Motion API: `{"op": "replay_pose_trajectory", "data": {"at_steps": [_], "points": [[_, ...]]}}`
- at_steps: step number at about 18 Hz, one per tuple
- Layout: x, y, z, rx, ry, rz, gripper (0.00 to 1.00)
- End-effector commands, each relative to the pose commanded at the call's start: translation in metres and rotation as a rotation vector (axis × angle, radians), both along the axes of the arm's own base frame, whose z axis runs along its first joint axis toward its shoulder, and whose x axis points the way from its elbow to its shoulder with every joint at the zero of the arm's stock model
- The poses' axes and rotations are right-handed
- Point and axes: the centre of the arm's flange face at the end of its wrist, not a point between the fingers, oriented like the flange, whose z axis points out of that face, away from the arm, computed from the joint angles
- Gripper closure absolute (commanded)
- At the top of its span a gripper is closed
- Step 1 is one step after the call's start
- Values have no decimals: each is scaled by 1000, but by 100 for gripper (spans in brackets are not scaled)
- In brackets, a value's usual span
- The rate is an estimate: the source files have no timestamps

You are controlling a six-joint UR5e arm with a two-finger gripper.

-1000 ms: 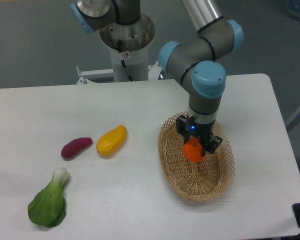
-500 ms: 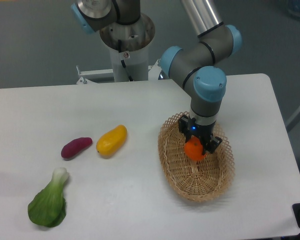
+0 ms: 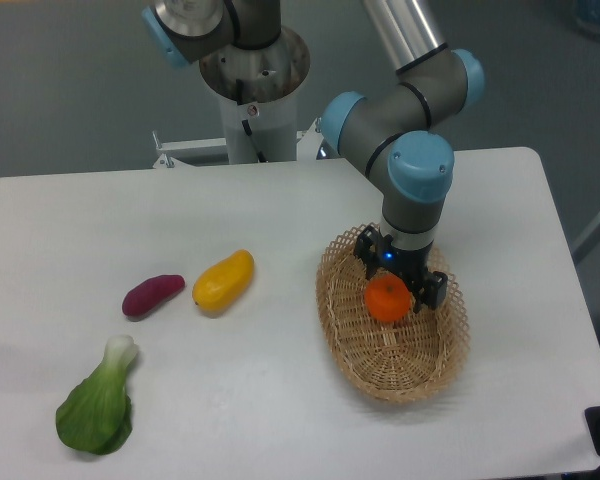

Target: Place the orange in the basket

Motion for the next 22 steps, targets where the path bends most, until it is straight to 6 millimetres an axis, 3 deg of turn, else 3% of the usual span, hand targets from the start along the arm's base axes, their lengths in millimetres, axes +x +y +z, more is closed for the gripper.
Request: {"op": "replay_pose_trajectory", "data": {"at_steps": [9,22], "points": [[-4,3,11,15,18,-5,0],[-4,6,13,16,21,-5,0]]}}
